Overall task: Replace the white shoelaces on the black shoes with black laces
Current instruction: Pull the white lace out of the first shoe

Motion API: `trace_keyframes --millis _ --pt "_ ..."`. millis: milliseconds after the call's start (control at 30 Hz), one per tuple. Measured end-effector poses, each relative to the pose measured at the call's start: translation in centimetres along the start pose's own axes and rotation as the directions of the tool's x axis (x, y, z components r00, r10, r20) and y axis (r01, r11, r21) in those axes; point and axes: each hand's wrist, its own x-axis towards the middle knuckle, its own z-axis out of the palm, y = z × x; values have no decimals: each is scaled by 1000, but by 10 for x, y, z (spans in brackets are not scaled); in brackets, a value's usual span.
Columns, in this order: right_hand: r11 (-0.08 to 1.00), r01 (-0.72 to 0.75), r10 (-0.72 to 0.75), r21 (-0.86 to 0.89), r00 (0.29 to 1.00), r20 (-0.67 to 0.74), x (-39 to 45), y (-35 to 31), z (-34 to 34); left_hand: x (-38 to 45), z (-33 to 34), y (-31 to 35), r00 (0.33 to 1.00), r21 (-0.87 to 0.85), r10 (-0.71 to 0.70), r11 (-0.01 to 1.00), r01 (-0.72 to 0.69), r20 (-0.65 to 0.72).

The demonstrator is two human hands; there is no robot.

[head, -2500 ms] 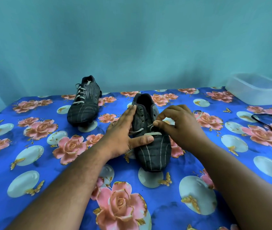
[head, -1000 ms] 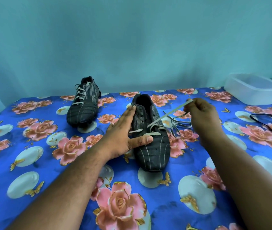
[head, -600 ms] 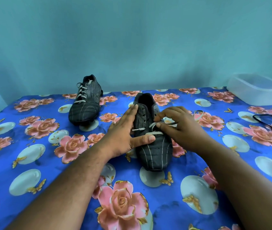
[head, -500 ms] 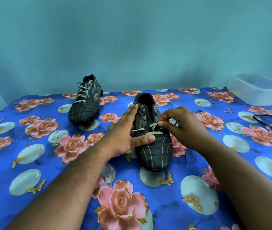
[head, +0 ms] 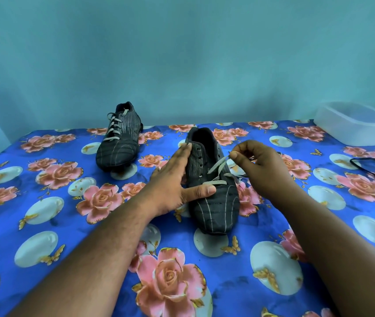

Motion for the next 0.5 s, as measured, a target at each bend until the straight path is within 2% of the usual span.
trace_keyframes --millis 67,133,233,300,367,400,500 --pt "986 -84 92 145 994 -53 2 0 -4 -1 -1 1 1000 19 2 1000 -2 -1" --pt "965 -149 183 216 972 -146 6 5 -12 -1 -2 1 1000 27 4 1000 -4 -1" --pt "957 -211 256 200 937 -239 11 15 -21 -1 -1 1 1000 34 9 999 -9 0" --pt "971 -225 237 79 941 -240 12 20 -20 -1 -1 1 1000 21 20 1000 -20 -8" --pt "984 -153 136 -86 974 -179 8 18 -16 -2 -1 1 998 24 48 999 -47 -28" --pt "990 -89 76 -109 990 -116 6 15 -15 -3 -2 3 997 26 67 997 -66 -39" --pt "993 100 -91 -55 986 139 1 3 -11 -5 -4 7 982 18 156 988 -155 -102"
